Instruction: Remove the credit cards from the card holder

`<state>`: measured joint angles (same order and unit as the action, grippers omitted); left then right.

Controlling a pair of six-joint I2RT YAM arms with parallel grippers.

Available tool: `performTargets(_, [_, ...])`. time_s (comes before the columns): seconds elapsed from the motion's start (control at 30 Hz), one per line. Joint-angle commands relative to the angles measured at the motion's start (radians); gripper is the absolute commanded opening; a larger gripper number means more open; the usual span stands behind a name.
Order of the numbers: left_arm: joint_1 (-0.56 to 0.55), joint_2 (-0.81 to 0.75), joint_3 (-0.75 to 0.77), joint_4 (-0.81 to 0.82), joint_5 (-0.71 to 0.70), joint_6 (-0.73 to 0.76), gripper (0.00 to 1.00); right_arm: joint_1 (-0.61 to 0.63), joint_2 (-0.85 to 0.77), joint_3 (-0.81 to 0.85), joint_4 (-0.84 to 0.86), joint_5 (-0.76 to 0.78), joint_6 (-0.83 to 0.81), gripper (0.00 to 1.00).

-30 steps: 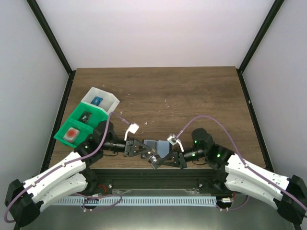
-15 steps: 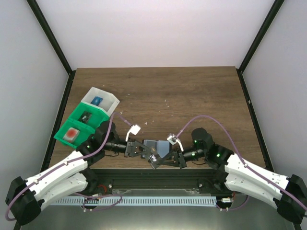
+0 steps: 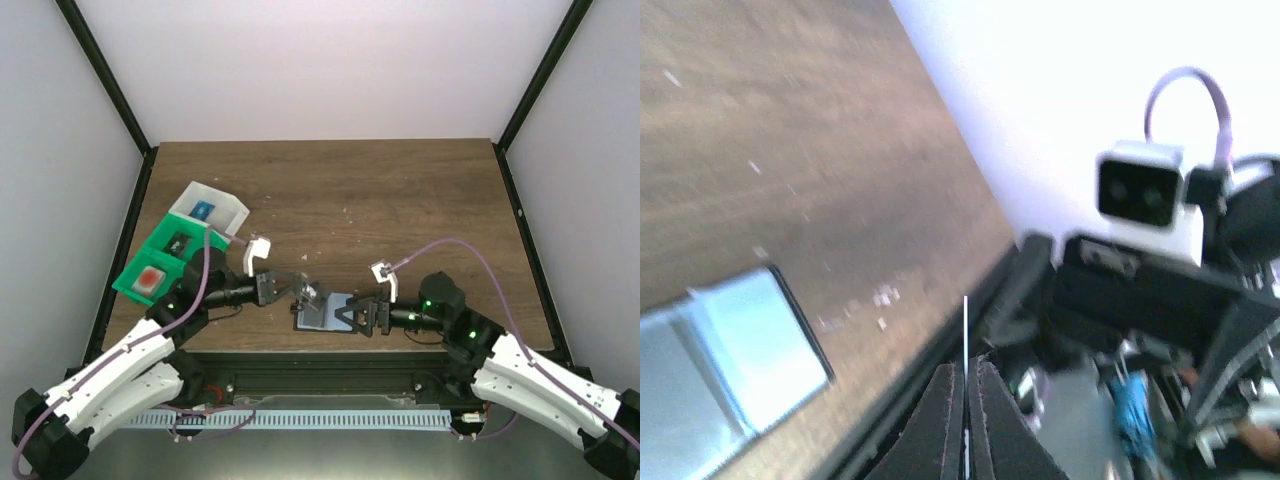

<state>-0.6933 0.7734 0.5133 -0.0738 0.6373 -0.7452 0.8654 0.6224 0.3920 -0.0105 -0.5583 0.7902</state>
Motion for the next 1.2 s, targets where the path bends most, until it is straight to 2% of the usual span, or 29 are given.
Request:
performTargets(0.0, [0.061, -0.035, 0.094, -0.031, -0.264, -0.020, 0.00, 0.000, -0.084, 0.004, -0.005, 0.171, 0.066, 1.00])
performTargets(0.13, [0.142, 0.003, 0.196, -0.110, -0.477, -0.033, 0.00, 0.000, -0.117, 0.010, 0.008, 0.216, 0.047, 1.00])
performTargets(0.27, [0.218, 0.062, 0.260, -0.129, -0.672, -0.100, 0.00, 0.000, -0.069, 0.080, -0.034, 0.266, -0.044, 1.00])
performTargets(0.43, [0.245, 0.097, 0.297, -0.170, -0.955, -0.179, 0.00, 0.000, 0.033, 0.209, -0.166, 0.294, -0.158, 1.00])
performTargets(0.57, [0.269, 0.094, 0.313, -0.309, -1.218, -0.341, 0.00, 0.000, 0.044, 0.202, -0.167, 0.274, -0.184, 1.00])
performTargets(0.67, [0.294, 0.090, 0.308, -0.371, -1.352, -0.379, 0.00, 0.000, 0.039, 0.212, -0.193, 0.267, -0.211, 1.00])
performTargets(0.73, [0.360, 0.098, 0.298, -0.372, -1.344, -0.372, 0.00, -0.001, 0.028, 0.220, -0.209, 0.270, -0.230, 1.00])
performTargets(0.93, [0.559, 0.213, 0.290, -0.330, -1.181, -0.381, 0.00, 0.000, -0.021, 0.219, -0.230, 0.300, -0.227, 1.00])
performTargets(1.17, [0.647, 0.303, 0.318, -0.338, -1.217, -0.378, 0.00, 0.000, -0.082, 0.205, -0.255, 0.312, -0.170, 1.00])
